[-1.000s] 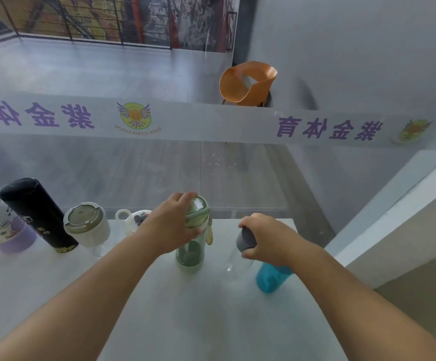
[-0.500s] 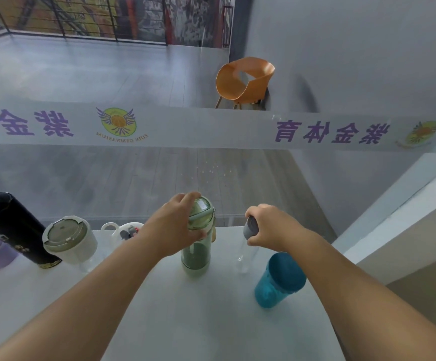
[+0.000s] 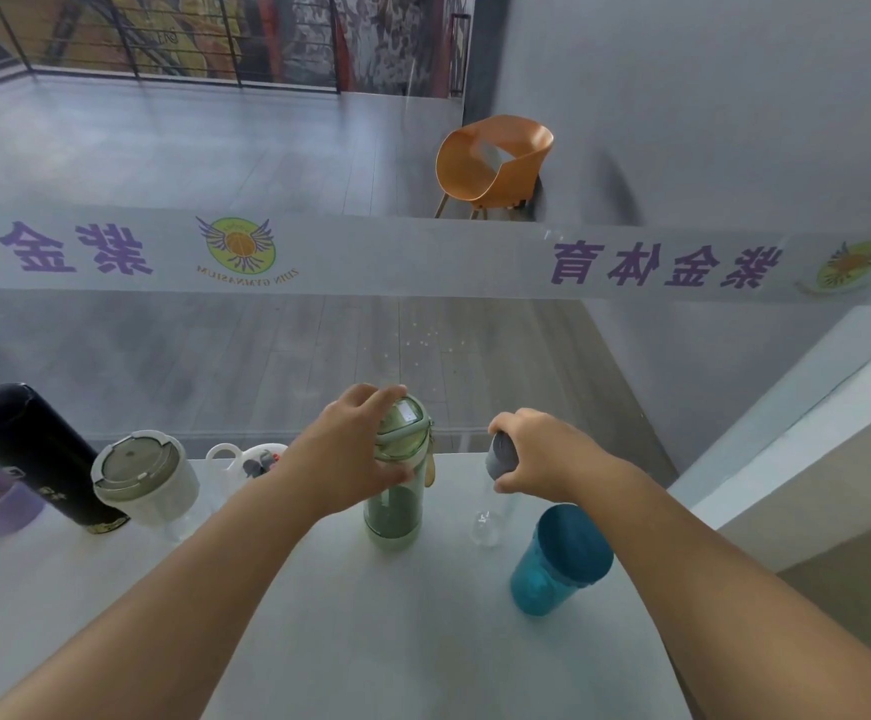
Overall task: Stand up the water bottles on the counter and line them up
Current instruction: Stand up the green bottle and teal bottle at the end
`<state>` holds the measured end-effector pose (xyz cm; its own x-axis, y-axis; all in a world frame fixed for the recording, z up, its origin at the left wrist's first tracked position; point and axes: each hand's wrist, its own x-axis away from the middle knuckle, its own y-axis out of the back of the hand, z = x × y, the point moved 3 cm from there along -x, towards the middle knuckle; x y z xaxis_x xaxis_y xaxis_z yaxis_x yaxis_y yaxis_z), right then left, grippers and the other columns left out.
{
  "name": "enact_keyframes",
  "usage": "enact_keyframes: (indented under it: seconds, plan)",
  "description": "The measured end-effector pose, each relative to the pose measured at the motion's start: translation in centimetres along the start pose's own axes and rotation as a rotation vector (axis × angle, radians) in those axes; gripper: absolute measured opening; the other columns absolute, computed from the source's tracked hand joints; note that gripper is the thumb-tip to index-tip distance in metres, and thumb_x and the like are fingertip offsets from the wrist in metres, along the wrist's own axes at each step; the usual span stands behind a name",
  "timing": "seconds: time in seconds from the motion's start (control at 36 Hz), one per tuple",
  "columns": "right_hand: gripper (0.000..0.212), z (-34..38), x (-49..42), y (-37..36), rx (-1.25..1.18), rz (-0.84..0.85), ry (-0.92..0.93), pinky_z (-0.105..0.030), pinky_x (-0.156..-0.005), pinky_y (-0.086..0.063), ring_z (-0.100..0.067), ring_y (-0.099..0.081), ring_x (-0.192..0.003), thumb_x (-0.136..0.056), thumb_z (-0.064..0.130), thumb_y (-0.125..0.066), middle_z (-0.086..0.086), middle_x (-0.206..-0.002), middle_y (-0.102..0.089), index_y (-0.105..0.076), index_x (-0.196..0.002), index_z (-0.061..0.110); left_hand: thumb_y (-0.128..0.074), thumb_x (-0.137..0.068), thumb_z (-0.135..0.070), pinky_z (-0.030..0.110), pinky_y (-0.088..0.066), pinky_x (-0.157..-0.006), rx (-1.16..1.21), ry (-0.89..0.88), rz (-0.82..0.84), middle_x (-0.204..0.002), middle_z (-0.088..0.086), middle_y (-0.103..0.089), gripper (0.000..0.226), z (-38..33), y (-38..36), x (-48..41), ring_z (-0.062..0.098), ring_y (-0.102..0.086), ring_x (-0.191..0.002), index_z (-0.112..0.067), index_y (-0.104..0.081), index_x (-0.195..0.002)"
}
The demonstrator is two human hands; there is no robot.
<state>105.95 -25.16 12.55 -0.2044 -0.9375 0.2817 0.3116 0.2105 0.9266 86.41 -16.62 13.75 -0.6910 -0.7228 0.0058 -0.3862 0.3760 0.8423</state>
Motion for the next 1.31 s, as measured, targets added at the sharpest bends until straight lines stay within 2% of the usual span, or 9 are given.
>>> enact_keyframes:
  seconds: [0.14,0.28,0.5,0.64,0.75,0.81,0.89,1.03,1.31]
  plan:
    - [0.064,0.1,0.6,0.8,-0.009,-0.016,0.004,-0.039,-0.092,-0.053,-0.022,-0.054,-0.109,-0.079,0.032,-0.071,-0.004,-0.126,-0.053,-0.044,-0.135,0.02,-0.075,-0.07,-0.042,0.04,-0.046,-0.099,-0.06,-0.004,-0.03,-0.138,-0.003,-0.04,0.082,-0.3,0.9,0.5,0.022,-0.044,-0.12,-0.031,-0.033,-0.139]
    - [0.064,0.2,2.4,2.5,-0.014,-0.082,0.026,-0.037,-0.102,-0.045,-0.025,-0.048,-0.125,-0.086,0.033,-0.066,-0.004,-0.145,-0.044,-0.038,-0.142,0.021,-0.075,-0.071,-0.041,0.037,-0.045,-0.096,-0.12,-0.047,-0.113,-0.128,-0.003,-0.048,0.062,-1.1,2.0,1.5,0.021,-0.045,-0.118,-0.027,-0.05,-0.126]
    - [0.055,-0.9,7.0,3.7,-0.059,-0.177,0.03,-0.034,-0.1,-0.044,-0.024,-0.053,-0.122,-0.087,0.035,-0.064,-0.003,-0.14,-0.052,-0.046,-0.136,0.018,-0.072,-0.076,-0.039,0.039,-0.054,-0.074,-0.171,-0.096,-0.204,-0.105,-0.005,-0.062,0.035,-1.8,2.3,4.7,0.021,-0.061,-0.093,-0.023,-0.065,-0.106]
    - [0.055,-2.1,9.5,2.1,-0.066,-0.136,-0.009,-0.036,-0.1,-0.047,-0.022,-0.054,-0.12,-0.087,0.035,-0.065,-0.002,-0.138,-0.053,-0.047,-0.135,0.019,-0.064,-0.079,-0.047,0.038,-0.055,-0.074,-0.228,-0.067,-0.102,-0.1,-0.011,-0.063,0.029,-2.5,0.4,6.1,0.018,-0.063,-0.088,-0.027,-0.063,-0.1]
    - [0.058,-3.3,10.5,-0.1,-0.057,-0.077,-0.079,-0.038,-0.098,-0.05,-0.02,-0.055,-0.117,-0.084,0.042,-0.066,-0.001,-0.139,-0.05,-0.046,-0.135,0.022,-0.06,-0.08,-0.05,0.034,-0.053,-0.076,-0.287,-0.031,0.028,-0.104,-0.007,-0.064,0.029,-2.8,-1.7,6.4,0.02,-0.062,-0.088,-0.028,-0.062,-0.098]
    - [0.063,-3.7,10.6,-1.1,-0.048,-0.053,-0.124,-0.038,-0.095,-0.051,-0.019,-0.055,-0.114,-0.08,0.047,-0.068,-0.001,-0.137,-0.049,-0.046,-0.133,0.023,-0.057,-0.083,-0.05,0.03,-0.05,-0.075,-0.338,-0.02,0.095,-0.107,-0.006,-0.062,0.029,-3.1,-2.6,6.4,0.02,-0.061,-0.092,-0.027,-0.06,-0.101]
    - [0.067,-4.0,10.4,-2.4,-0.046,-0.04,-0.155,-0.038,-0.092,-0.053,-0.019,-0.055,-0.109,-0.076,0.052,-0.07,-0.002,-0.13,-0.05,-0.046,-0.13,0.02,-0.056,-0.084,-0.05,0.031,-0.049,-0.081,-0.372,-0.025,0.169,-0.112,-0.006,-0.06,0.032,-3.3,-3.9,6.2,0.021,-0.059,-0.099,-0.028,-0.058,-0.107]
    - [0.077,-3.9,9.7,-4.0,-0.06,-0.053,-0.161,-0.041,-0.098,-0.049,-0.025,-0.047,-0.123,-0.077,0.051,-0.069,-0.006,-0.138,-0.043,-0.036,-0.138,0.017,-0.056,-0.085,-0.05,0.032,-0.045,-0.081,-0.409,-0.046,0.234,-0.116,-0.003,-0.058,0.035,-3.7,-5.5,5.6,0.023,-0.057,-0.104,-0.028,-0.055,-0.112]
    - [0.056,-5.6,8.9,-4.8,-0.111,-0.088,-0.221,-0.039,-0.087,-0.054,-0.023,-0.052,-0.102,-0.073,0.042,-0.068,-0.005,-0.112,-0.052,-0.051,-0.119,0.016,-0.056,-0.085,-0.049,0.033,-0.05,-0.088,-0.411,-0.107,0.276,-0.118,-0.005,-0.061,0.041,-4.6,-7.7,3.8,0.019,-0.059,-0.106,-0.028,-0.054,-0.12]
